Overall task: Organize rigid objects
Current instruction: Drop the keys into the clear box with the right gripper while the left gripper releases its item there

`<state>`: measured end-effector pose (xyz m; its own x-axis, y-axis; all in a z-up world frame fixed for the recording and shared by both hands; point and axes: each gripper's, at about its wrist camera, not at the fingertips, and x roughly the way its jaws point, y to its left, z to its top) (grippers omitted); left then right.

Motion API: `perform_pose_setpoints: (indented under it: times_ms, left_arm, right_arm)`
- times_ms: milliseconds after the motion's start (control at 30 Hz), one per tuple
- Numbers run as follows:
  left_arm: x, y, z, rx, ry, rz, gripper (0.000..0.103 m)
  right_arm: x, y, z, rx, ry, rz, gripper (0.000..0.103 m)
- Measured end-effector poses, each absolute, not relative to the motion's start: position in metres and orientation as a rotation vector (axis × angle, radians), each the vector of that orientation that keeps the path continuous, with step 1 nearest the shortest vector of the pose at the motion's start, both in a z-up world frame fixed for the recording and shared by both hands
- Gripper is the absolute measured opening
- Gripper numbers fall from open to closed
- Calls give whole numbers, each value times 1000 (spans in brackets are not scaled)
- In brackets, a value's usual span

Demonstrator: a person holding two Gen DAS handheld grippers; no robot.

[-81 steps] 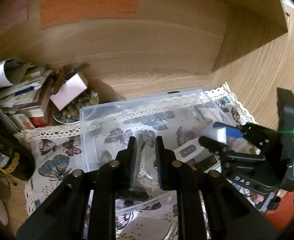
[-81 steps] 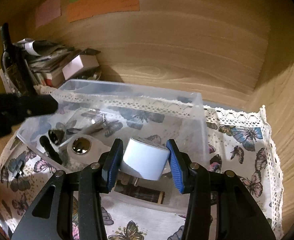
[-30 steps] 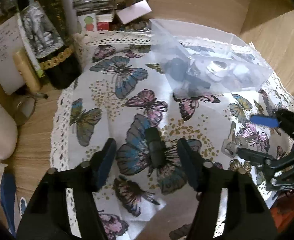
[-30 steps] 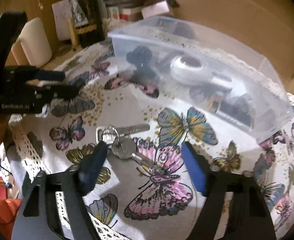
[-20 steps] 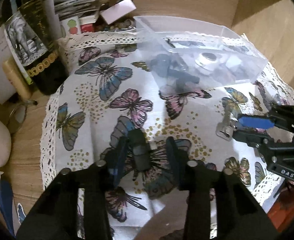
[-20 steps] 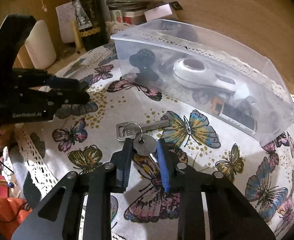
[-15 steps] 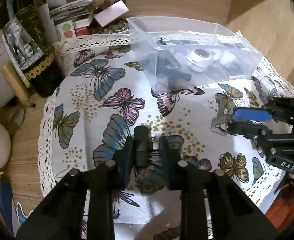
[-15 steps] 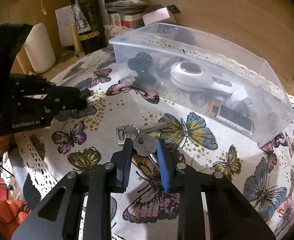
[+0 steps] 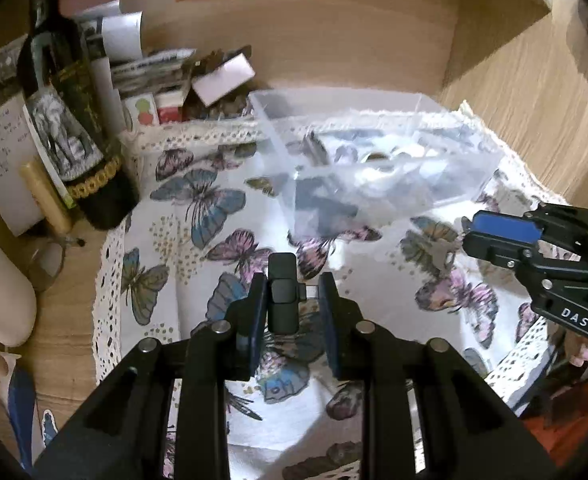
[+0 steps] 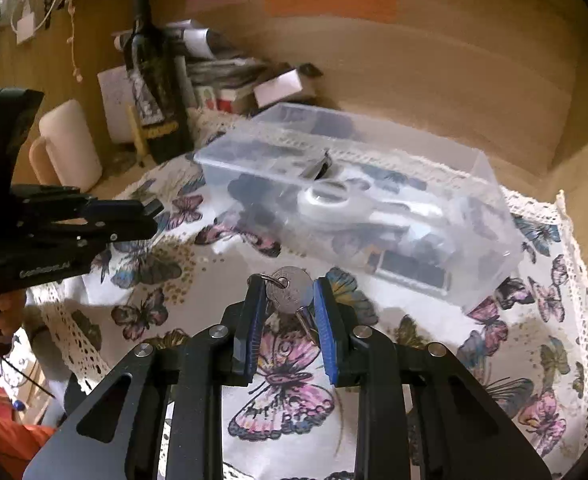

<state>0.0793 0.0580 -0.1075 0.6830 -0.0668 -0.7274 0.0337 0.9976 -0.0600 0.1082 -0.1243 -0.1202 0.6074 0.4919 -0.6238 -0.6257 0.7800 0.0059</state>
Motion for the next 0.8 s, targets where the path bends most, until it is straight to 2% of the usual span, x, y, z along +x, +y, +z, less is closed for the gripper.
perform_pose_setpoints:
  times_ms: [800]
  left_arm:
    - [126,30,-36,-93,612,-118,25]
  right_arm:
    - [132,-157,-43,-119,436,564,23]
